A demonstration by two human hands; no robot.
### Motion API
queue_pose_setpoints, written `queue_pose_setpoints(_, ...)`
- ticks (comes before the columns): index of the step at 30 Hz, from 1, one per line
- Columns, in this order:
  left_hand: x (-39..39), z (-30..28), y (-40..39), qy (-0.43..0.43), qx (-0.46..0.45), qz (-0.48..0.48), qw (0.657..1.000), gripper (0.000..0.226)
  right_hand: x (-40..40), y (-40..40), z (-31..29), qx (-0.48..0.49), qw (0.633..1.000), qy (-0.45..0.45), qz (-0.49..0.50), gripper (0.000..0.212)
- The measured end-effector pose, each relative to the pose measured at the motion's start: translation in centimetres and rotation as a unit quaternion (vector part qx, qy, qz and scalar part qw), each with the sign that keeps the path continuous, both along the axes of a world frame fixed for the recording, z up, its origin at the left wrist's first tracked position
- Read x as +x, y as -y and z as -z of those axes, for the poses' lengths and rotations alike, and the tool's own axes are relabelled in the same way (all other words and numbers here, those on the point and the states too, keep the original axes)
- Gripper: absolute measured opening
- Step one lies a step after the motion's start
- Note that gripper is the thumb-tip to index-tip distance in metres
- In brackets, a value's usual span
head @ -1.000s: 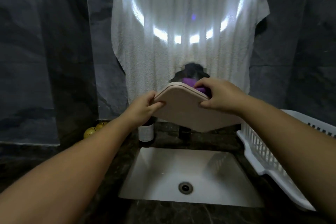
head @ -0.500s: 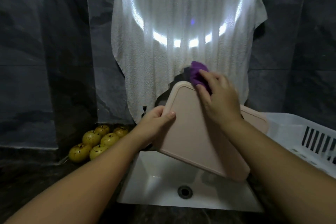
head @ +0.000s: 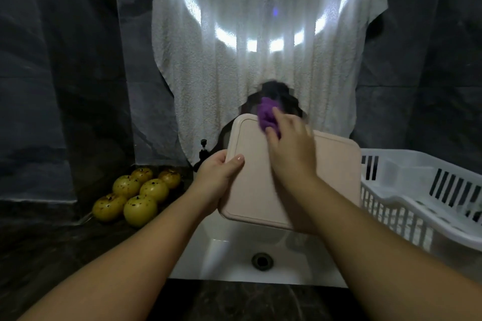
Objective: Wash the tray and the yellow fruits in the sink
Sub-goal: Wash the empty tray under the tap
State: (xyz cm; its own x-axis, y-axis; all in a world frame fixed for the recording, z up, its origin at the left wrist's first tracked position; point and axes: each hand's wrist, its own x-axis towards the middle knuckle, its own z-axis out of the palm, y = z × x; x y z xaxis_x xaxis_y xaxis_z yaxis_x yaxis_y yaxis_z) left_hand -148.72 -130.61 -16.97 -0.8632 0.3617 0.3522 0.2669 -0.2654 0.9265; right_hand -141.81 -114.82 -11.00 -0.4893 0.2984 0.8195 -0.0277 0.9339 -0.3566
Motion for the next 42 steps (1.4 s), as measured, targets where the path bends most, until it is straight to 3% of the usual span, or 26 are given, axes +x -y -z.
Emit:
queue_pose_setpoints(4, 0.1, -0.2, -0.2, 0.04, 0.047, 0.006, 0.998, 0.016, 0.8, 2.2, 3.0, 0.148, 0.985, 0.02, -0.082, 0.041)
queue_pose_setpoints(9, -1.3, 0.6, 3.5, 0.082, 0.074, -0.036, 0.993, 0.016, 1.3, -6.5, 3.4, -0.021, 0.997, 0.019, 0.069, 0.046)
queue_pose_setpoints(12, -1.4, 1.4, 3.8, 0.094, 0.078, -0.022, 0.992, 0.017, 1.5, -8.7, 3.1, -0.091, 0.99, 0.02, 0.103, 0.047)
queue_pose_setpoints(14, -0.8, 1.8, 2.5, 0.1, 0.082, -0.01, 0.992, 0.017, 0.8, -6.5, 3.2, -0.072, 0.992, 0.025, 0.096, 0.045)
queue_pose_setpoints(19, 0.8, 2.2, -1.5, 0.099, 0.102, 0.037, 0.989, 0.023, -0.4, 3.6, 5.9, 0.086, 0.993, 0.048, -0.059, 0.043)
queue_pose_setpoints(21, 0.6, 2.3, -1.4, 0.103, 0.108, 0.039, 0.988, 0.023, -0.3, 3.3, 6.3, 0.115, 0.99, 0.037, -0.073, 0.042)
queue_pose_setpoints(27, -1.6, 2.3, 1.1, 0.105, 0.094, -0.022, 0.99, 0.018, 0.7, -6.5, 5.0, -0.06, 0.992, 0.025, 0.109, 0.049)
queue_pose_setpoints(31, -1.0, 1.6, -1.1, 0.084, 0.097, -0.026, 0.991, 0.021, 0.2, -1.5, 6.0, -0.078, 0.994, 0.066, 0.025, 0.051)
queue_pose_setpoints(36, -0.8, 1.2, -1.5, 0.118, 0.137, -0.041, 0.983, 0.034, 0.9, 5.0, 8.9, 0.045, 0.993, 0.065, -0.086, 0.05)
queue_pose_setpoints(38, -1.1, 1.2, -0.4, 0.139, 0.163, -0.035, 0.976, 0.034, 1.1, 2.9, 8.8, 0.067, 0.994, 0.06, -0.067, 0.048)
queue_pose_setpoints(42, -1.1, 0.7, 0.0, 0.151, 0.173, -0.028, 0.973, 0.032, 0.2, 0.9, 7.4, -0.059, 0.996, 0.058, 0.018, 0.048)
